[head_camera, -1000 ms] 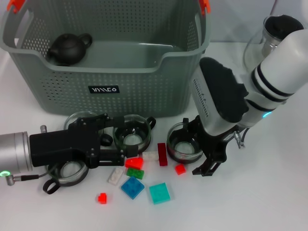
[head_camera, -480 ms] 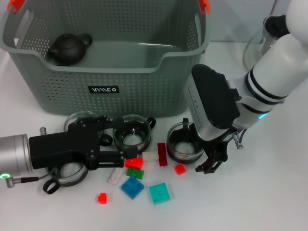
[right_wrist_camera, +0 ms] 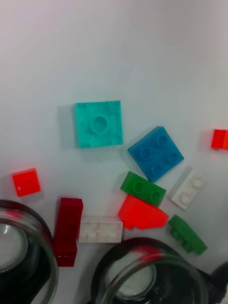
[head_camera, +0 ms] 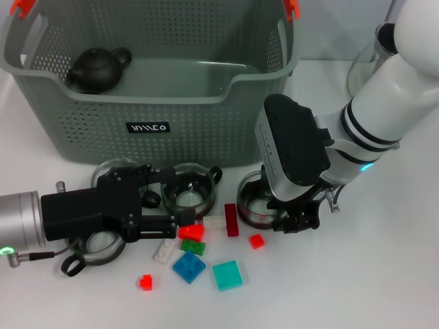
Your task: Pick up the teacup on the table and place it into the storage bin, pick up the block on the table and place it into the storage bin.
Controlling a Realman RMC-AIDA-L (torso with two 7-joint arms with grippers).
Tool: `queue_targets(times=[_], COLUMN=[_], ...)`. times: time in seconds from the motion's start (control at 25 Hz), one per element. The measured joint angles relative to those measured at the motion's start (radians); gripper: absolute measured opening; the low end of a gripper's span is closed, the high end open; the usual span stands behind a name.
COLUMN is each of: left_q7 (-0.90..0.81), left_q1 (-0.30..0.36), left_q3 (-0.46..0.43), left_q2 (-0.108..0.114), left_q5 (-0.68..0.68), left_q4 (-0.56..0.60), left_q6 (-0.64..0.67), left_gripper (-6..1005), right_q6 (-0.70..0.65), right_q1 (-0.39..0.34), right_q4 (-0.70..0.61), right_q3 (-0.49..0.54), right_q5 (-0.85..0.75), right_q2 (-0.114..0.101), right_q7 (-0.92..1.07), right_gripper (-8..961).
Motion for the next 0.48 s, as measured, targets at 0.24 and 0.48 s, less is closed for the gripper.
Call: queue_targets(times=[0.24, 0.48], left_q7=[0.010, 0.011], left_q1=[0.003, 0.004], left_q3=[0.000, 0.000], left_q2=[0.000, 0.000], left_q5=[0.000, 0.000], left_q4=[-0.001, -0.002], left_q6=[-0.001, 0.000], left_gripper=[932, 932], right_q6=[-0.016, -0.043], right_q1=[0.006, 0.008], right_q4=[0.005, 0.001], right_q3=[0.003, 0.009], right_q5=[-0.003, -0.003], right_q2=[-0.002, -0.003], right_q7=[0.010, 0.023], right_gripper=[326, 111])
